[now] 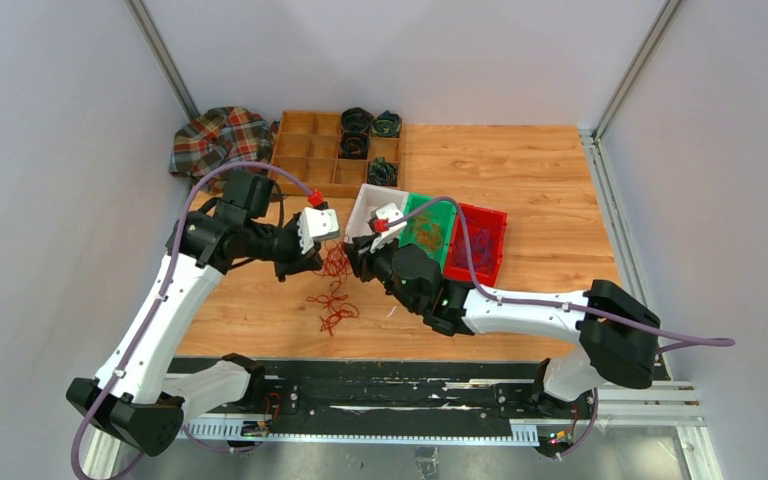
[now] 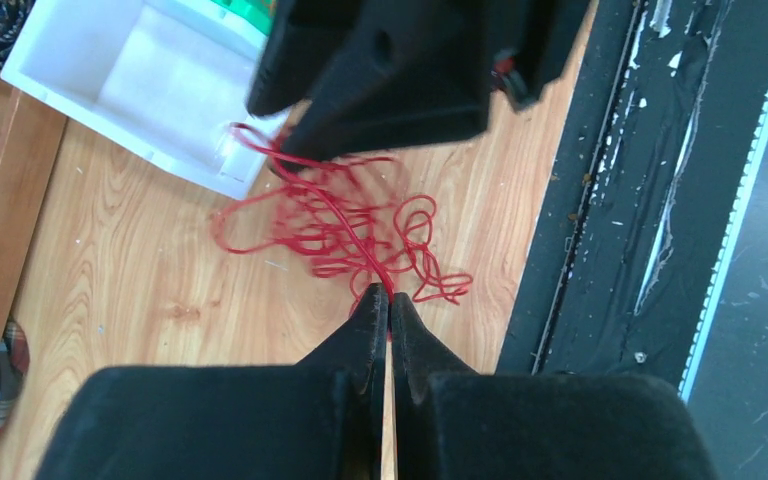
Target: Untangle the cables
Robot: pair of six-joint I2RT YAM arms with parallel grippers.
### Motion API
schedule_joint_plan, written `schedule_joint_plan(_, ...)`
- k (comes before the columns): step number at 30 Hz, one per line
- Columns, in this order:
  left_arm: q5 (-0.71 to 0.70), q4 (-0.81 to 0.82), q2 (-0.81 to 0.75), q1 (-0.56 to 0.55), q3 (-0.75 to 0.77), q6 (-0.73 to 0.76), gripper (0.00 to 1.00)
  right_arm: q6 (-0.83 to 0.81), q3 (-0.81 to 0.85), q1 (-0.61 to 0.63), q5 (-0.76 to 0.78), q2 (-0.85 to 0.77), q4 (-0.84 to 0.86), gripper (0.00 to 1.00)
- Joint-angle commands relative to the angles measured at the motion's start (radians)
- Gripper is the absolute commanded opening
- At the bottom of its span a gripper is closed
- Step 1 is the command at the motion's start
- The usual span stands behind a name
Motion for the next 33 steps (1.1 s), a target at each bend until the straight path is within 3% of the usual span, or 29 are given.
schedule_joint_plan(1, 0.049, -0.071, -0.022, 0.001, 0.039, 0.02, 0.0, -0.032, -0.016, 0.009, 0.243, -0.014, 0.059, 0.28)
schedule_joint_plan(10, 0.036, -0.077, -0.013, 0.002, 0.07, 0.028, 0.0, -0.025, -0.048, 0.017, 0.091, -0.028, 0.104, 0.37)
schedule_joint_plan(15, -0.022, -0.077, -0.02, 0.002, 0.119, 0.029, 0.0, 0.006, -0.09, 0.018, 0.164, -0.055, 0.053, 0.24)
schedule_joint_plan(19, -0.08, -0.077, -0.035, 0.002, 0.175, 0.028, 0.0, 0.057, -0.153, 0.008, 0.258, -0.097, -0.024, 0.07)
schedule_joint_plan(23, -0.118, -0.083, -0.053, 0.002, 0.216, 0.046, 0.0, 0.102, -0.222, -0.007, 0.329, -0.154, -0.091, 0.04)
schedule_joint_plan(29, -0.201, -0.087, -0.048, 0.002, 0.291, 0.083, 0.0, 0.127, -0.27, -0.017, 0.374, -0.24, -0.176, 0.24)
schedule_joint_plan(33, -0.183, -0.086, -0.04, 0.001, 0.321, 0.066, 0.0, 0.066, -0.248, -0.015, 0.229, -0.298, -0.122, 0.39)
